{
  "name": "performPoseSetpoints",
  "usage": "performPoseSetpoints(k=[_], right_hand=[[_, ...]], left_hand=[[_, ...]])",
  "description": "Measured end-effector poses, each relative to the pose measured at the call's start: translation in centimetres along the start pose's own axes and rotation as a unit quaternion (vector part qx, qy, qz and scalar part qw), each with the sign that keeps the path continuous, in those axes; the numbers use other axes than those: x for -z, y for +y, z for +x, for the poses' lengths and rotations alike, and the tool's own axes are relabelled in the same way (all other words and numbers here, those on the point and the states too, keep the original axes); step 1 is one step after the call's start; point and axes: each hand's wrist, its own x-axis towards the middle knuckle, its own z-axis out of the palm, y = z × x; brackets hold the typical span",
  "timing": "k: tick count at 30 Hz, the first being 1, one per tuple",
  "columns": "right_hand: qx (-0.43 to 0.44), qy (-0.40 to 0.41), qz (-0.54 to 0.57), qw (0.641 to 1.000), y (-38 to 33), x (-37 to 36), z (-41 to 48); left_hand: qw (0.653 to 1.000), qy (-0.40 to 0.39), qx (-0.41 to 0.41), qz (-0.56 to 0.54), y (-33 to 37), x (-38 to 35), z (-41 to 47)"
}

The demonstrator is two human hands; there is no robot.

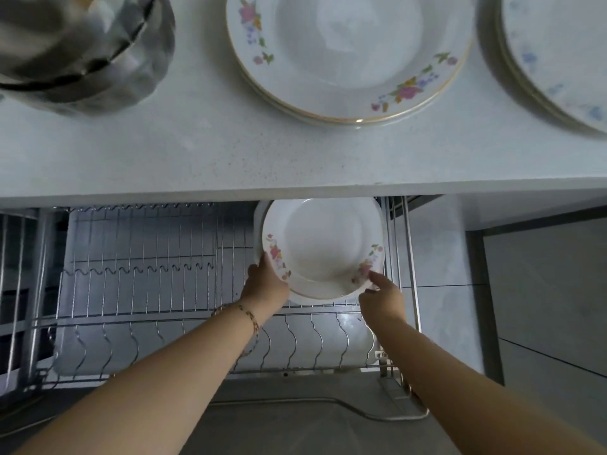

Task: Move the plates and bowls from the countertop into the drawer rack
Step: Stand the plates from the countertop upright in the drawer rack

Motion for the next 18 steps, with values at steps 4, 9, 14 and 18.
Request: performPoseSetpoints(k=[4,9,14,18], right_hand=[[0.093,-0.070,-0.133,0.984,-2.2,5.1,-4.1],[0.288,0.035,-0.251,0.924,-7.7,17.1,-8.2],[0.374,0.164,-0.237,0.881,-14.2,28.6,-5.5],[0.298,0.198,-0.282,0.890,-18.0,34.0,-0.3]], left_hand=[[0.994,-0.030,-0.100,0.008,5.4,1.5,-7.3],[0.975,-0.049,-0.200,-0.087,15.9,2.3,-13.1],[0.965,0.031,-0.177,-0.191,26.4,2.0,-13.2],[0.947,0.018,-0.094,-0.308,32.3,1.4,-12.0]])
